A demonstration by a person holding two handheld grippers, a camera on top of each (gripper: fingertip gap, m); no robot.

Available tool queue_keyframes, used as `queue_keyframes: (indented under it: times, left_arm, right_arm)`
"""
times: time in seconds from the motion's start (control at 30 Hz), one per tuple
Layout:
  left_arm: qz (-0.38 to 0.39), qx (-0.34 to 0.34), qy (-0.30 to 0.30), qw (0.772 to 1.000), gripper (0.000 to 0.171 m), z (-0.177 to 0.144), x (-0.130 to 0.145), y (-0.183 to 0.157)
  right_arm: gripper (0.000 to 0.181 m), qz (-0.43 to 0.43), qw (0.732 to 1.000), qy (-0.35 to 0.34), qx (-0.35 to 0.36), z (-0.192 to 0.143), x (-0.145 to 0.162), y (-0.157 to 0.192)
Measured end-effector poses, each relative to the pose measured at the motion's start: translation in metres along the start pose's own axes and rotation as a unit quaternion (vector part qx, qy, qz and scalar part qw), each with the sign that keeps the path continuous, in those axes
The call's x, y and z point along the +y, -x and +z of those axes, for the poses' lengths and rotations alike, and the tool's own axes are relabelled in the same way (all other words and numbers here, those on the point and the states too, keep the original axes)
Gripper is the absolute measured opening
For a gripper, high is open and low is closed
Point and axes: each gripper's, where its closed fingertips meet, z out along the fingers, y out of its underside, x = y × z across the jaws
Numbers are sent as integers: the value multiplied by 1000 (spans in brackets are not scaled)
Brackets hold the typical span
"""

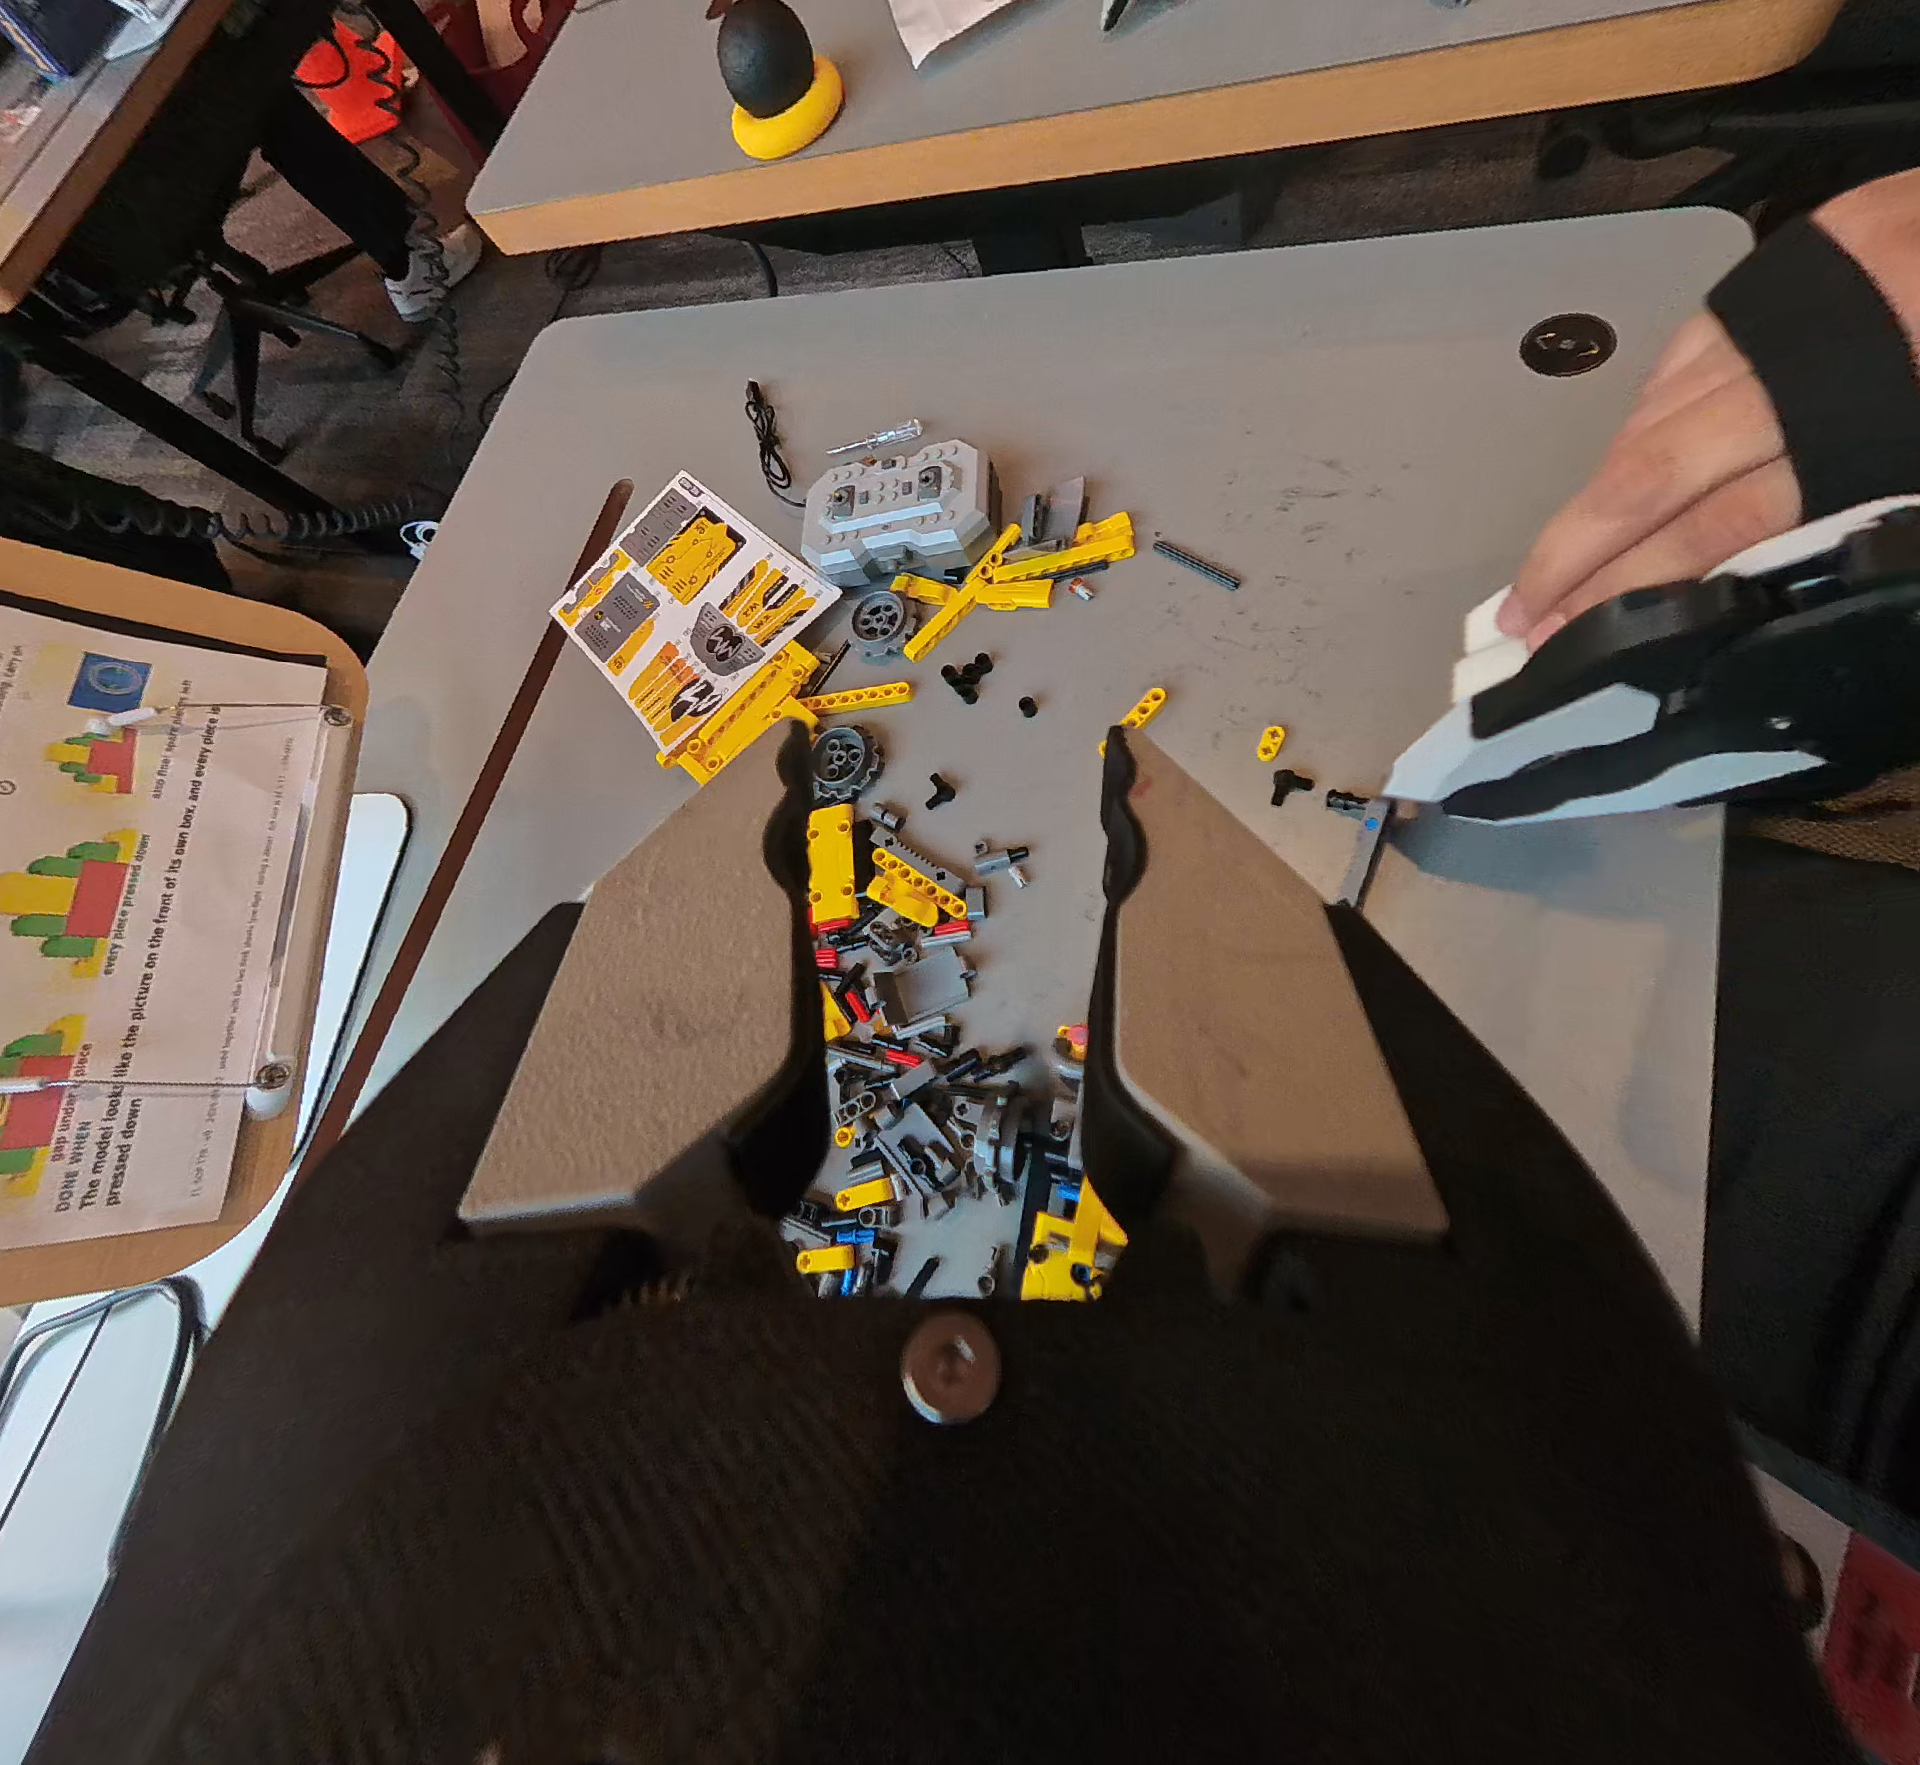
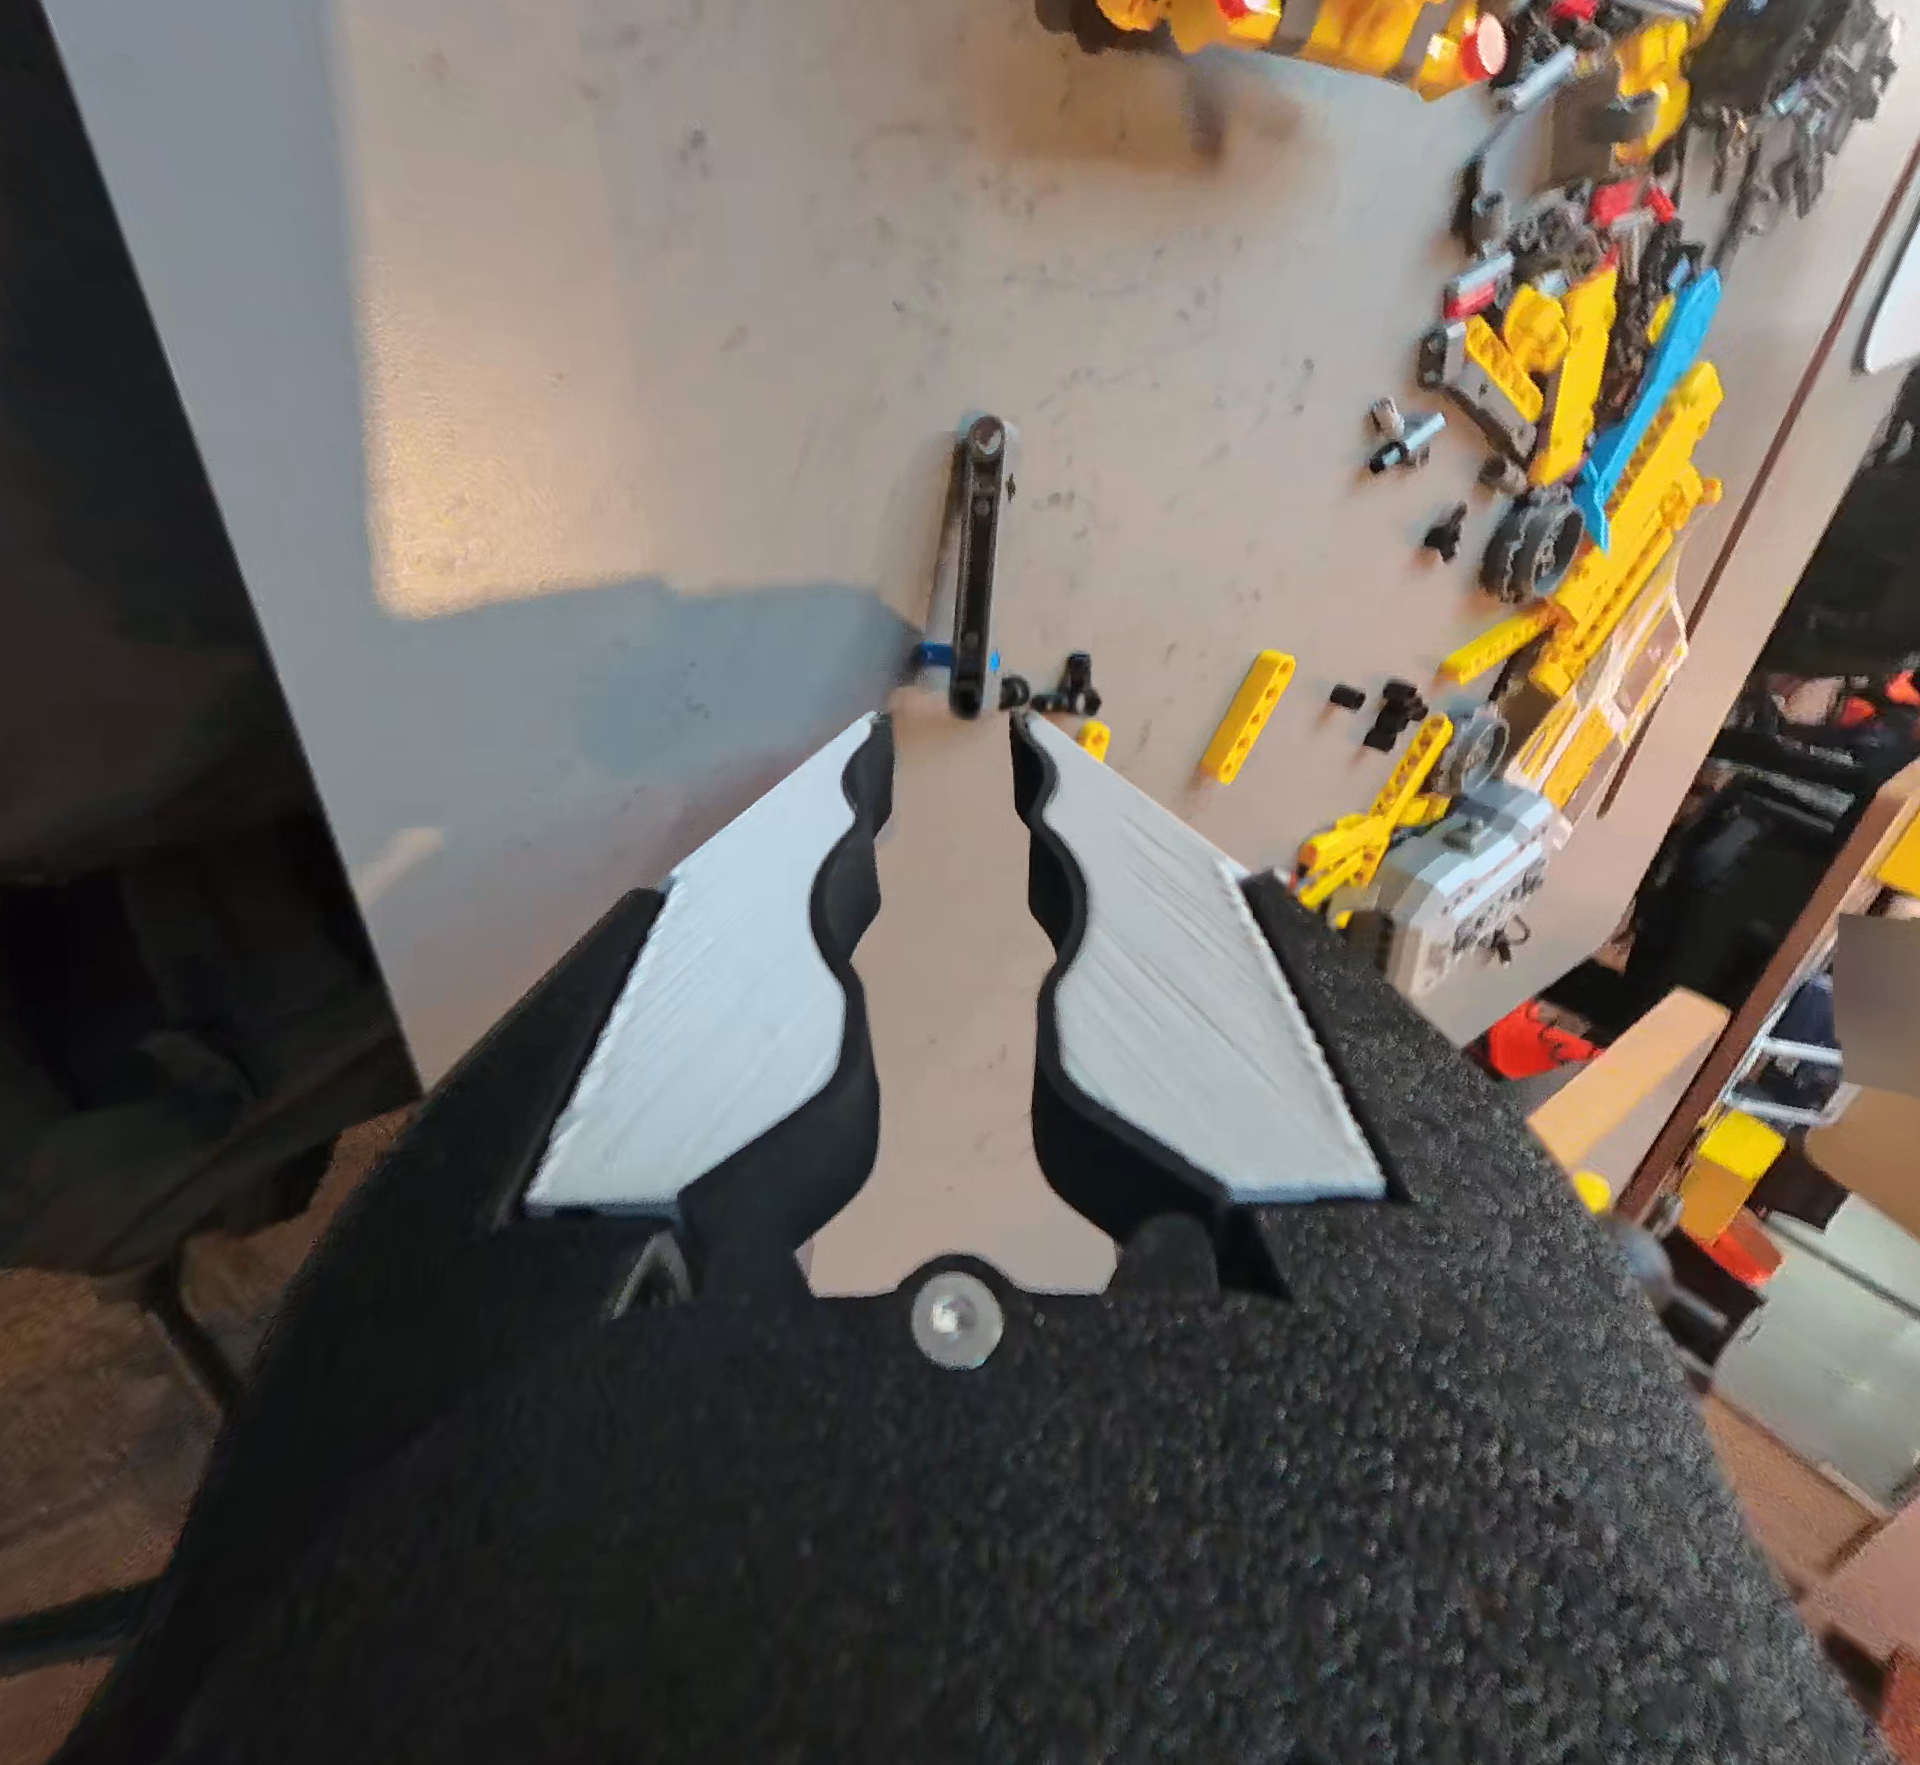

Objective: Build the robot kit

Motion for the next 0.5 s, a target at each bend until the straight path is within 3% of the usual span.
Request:
queue_keyframes:
  times: [0.07,0.13,0.2,0.3,0.4,0.5]
  left_arm:
    - [-2,-2,0,1000,53,-2,1,2]
    - [-3,-4,-4,1000,53,-4,-1,3]
    - [-4,-3,-9,1000,53,-5,-3,3]
    - [2,0,-2,1000,53,-2,-1,-1]
    - [8,2,6,1000,53,2,0,-5]
    - [10,2,7,1000,53,3,0,-6]
  right_arm:
    - [24,49,998,-10,29,-10,6,-3]
    - [24,144,986,-68,57,-26,3,-7]
    - [19,248,957,-122,85,-37,9,-9]
    - [18,350,920,-166,66,-37,24,8]
    - [20,402,892,-202,37,-39,23,21]
    - [21,421,882,-210,27,-37,15,21]
